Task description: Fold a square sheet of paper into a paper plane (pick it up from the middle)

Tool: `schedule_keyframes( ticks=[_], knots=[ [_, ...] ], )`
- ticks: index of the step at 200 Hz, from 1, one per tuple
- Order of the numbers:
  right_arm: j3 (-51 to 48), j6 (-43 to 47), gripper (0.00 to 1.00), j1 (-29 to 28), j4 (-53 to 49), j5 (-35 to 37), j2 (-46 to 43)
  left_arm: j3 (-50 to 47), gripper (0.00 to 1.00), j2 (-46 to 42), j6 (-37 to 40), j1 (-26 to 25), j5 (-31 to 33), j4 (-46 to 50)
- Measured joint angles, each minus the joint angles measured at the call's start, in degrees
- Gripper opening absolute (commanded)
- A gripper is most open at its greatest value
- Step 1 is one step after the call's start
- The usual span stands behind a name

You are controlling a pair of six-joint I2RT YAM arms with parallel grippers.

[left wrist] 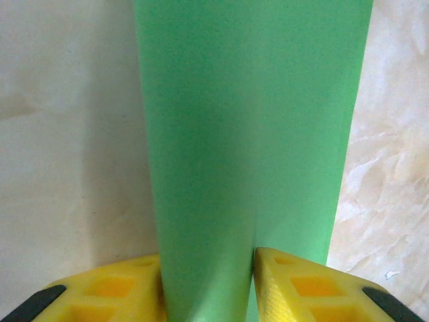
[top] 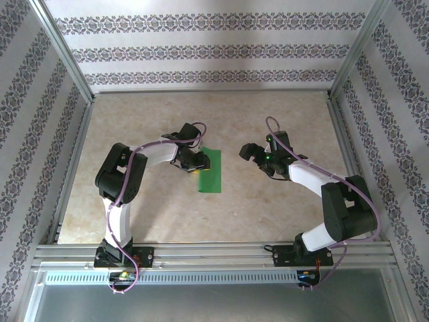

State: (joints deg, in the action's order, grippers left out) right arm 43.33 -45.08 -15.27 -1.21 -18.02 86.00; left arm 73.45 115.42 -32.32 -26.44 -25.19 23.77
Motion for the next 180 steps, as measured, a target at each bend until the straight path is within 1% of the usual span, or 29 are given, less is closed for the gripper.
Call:
schedule_keyframes(
  ticks=[52,128,147,162,173,180],
  knots=[
    [0.0,-0.02,0.98,0.0,0.17,0.0,0.15,1.25,0.4,0.74,2.36,-0.2,0.26,1.97],
    [0.0,-0.02,0.96,-0.28,0.22,-0.02,0.9,2.23,0.42,1.6,3.23,-0.24,0.2,3.45],
    [0.0,-0.02,0.94,-0.98,0.33,-0.04,1.29,2.23,0.42,1.64,3.23,-0.24,0.2,3.48],
    [0.0,-0.07,0.91,-1.53,0.48,-0.09,1.75,2.25,0.42,1.68,3.23,-0.24,0.22,3.5],
    [0.0,0.0,0.87,-1.97,0.63,-0.5,2.27,2.34,0.42,1.73,3.23,-0.24,0.22,3.63],
    [0.04,-0.09,0.81,-2.27,0.66,-0.72,2.64,2.34,0.42,1.75,3.23,-0.24,0.22,3.67]
  ],
)
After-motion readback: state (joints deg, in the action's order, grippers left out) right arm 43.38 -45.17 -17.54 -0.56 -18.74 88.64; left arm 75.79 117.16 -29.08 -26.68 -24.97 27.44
